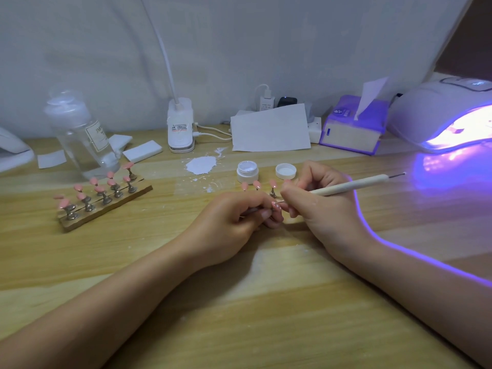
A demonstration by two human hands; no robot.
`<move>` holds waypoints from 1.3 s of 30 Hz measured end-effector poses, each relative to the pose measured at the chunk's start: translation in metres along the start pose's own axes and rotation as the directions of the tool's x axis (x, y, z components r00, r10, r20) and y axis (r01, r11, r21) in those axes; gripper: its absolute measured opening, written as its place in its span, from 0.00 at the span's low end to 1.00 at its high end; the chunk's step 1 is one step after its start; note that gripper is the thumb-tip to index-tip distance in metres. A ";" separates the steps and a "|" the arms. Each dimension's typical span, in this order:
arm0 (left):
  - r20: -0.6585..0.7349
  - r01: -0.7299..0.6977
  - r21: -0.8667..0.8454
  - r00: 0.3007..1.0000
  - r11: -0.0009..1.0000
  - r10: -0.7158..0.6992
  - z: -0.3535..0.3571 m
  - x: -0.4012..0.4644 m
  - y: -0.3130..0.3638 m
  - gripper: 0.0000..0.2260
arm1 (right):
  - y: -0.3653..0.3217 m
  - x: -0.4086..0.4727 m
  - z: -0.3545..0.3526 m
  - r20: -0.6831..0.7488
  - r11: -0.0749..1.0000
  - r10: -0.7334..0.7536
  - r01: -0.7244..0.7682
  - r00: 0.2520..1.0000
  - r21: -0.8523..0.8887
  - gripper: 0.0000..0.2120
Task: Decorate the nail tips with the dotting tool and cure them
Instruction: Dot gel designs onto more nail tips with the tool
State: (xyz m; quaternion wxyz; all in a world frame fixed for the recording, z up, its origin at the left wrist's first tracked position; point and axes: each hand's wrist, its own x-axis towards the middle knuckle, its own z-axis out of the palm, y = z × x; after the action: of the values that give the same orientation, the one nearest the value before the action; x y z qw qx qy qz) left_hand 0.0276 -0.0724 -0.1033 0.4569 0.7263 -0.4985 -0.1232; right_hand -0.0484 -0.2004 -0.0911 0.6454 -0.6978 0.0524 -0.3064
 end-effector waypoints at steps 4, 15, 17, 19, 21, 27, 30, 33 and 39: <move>-0.002 0.000 0.005 1.000 1.000 0.000 0.000 0.000 0.000 0.09 | 0.000 0.001 0.000 -0.016 1.000 0.010 -0.010 1.000 0.004 0.17; -0.002 -0.003 0.021 1.000 1.000 0.003 0.000 0.000 0.001 0.09 | 0.002 0.000 -0.001 -0.010 1.000 -0.012 0.012 1.000 -0.013 0.17; -0.004 -0.001 0.021 1.000 1.000 0.001 0.000 0.000 0.001 0.09 | 0.002 0.000 -0.001 -0.012 1.000 0.001 -0.001 1.000 0.002 0.18; -0.004 0.001 0.020 1.000 1.000 -0.001 0.000 0.000 0.001 0.09 | 0.003 0.001 -0.001 -0.017 1.000 0.004 -0.004 1.000 0.007 0.18; -0.004 0.001 0.022 1.000 1.000 -0.001 0.000 0.000 0.001 0.09 | 0.002 0.001 -0.001 -0.009 1.000 -0.003 0.003 1.000 0.003 0.18; 0.000 0.003 0.023 1.000 1.000 -0.003 0.000 -0.001 0.000 0.09 | 0.002 0.000 -0.001 -0.016 1.000 0.004 -0.004 1.000 0.002 0.18; 0.004 0.006 0.011 1.000 1.000 -0.006 0.000 -0.001 0.000 0.09 | 0.001 0.000 -0.001 -0.011 1.000 -0.006 0.006 1.000 -0.006 0.17; 0.003 0.011 0.013 1.000 1.000 -0.011 0.000 -0.001 0.000 0.09 | 0.001 0.000 -0.001 -0.018 1.000 -0.006 0.006 1.000 -0.012 0.17; -0.001 0.016 0.021 1.000 1.000 -0.016 -0.001 0.000 0.001 0.09 | 0.001 -0.001 0.000 -0.030 1.000 -0.006 0.005 1.000 -0.011 0.17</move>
State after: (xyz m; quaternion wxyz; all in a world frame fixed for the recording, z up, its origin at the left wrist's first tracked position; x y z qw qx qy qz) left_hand 0.0269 -0.0719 -0.1020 0.4486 0.7350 -0.4937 -0.1213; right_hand -0.0489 -0.2006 -0.0922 0.6400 -0.6966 0.0619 -0.3183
